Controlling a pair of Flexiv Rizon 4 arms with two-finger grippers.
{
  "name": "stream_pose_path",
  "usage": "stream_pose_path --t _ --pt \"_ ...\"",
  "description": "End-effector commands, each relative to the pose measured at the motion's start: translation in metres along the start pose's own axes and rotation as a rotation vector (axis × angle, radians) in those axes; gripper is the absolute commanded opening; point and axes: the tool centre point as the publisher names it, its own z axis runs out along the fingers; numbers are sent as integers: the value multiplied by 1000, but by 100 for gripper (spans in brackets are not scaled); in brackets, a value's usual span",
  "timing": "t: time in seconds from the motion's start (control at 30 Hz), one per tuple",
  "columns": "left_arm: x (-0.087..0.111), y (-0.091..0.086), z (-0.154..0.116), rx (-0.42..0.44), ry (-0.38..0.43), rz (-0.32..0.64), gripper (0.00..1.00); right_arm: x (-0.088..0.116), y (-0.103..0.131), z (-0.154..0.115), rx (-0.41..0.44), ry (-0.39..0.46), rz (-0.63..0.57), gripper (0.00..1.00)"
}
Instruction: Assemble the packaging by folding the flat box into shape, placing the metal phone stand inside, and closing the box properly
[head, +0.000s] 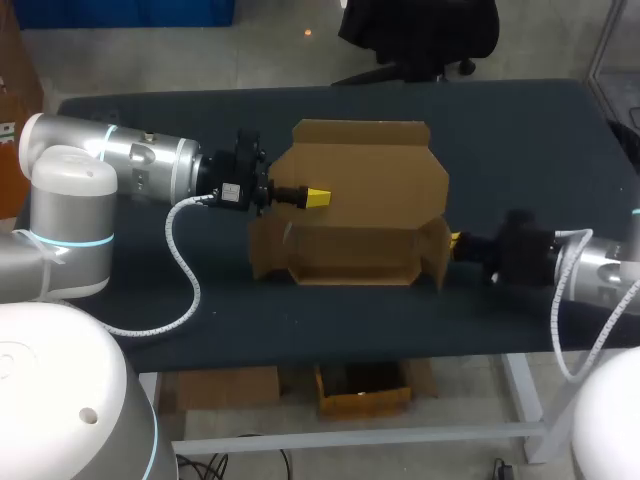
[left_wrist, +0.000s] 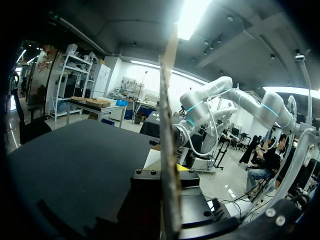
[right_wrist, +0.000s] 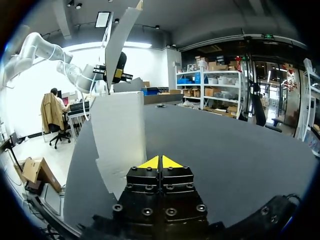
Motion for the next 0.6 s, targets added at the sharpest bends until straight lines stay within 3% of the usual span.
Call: stream_pose_path --t 0.03,0.6 --pt "-2 3 0 -1 1 0 0 8 0 5 2 7 -10 0" --pt "-2 3 0 -1 1 0 0 40 2 0 19 22 -33 0"
